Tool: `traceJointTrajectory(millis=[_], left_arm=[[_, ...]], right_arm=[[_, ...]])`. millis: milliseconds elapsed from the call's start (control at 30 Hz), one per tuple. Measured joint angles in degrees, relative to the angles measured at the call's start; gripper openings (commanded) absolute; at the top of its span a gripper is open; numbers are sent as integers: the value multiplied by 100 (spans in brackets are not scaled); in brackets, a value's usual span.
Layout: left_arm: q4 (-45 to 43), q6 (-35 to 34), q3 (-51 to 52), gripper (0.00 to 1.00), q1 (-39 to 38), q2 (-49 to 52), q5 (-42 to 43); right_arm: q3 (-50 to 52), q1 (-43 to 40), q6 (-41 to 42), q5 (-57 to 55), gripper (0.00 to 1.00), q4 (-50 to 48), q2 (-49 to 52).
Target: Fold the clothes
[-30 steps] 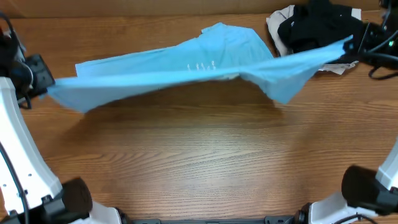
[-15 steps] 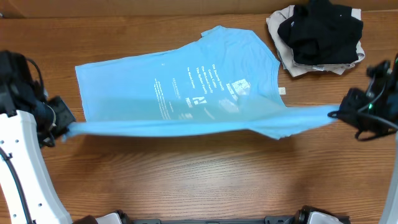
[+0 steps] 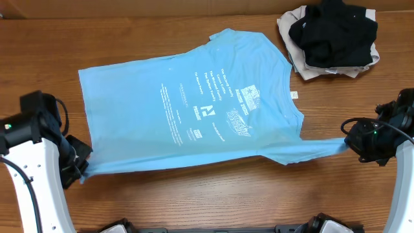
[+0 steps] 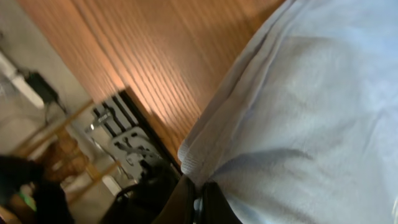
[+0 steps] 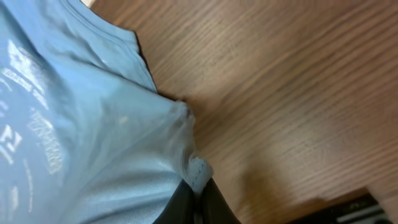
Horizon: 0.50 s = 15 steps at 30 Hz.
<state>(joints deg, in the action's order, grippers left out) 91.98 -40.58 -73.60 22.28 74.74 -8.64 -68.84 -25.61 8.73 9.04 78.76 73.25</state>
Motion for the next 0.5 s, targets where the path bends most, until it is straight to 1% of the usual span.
traceJointTrajectory(millis=[233,433,500], left_arm=[[-448,-758,966,4,168,-9,-20],[-852,-968,1327,4,745,-11,-20],[-1021,-1010,1331,4,925,-11,-22]], right_arm=[[2,-2,4,192,4,-382,-2],[2,140,4,581,4,-1029,31],[2,391,2,682,4,-1344,116]])
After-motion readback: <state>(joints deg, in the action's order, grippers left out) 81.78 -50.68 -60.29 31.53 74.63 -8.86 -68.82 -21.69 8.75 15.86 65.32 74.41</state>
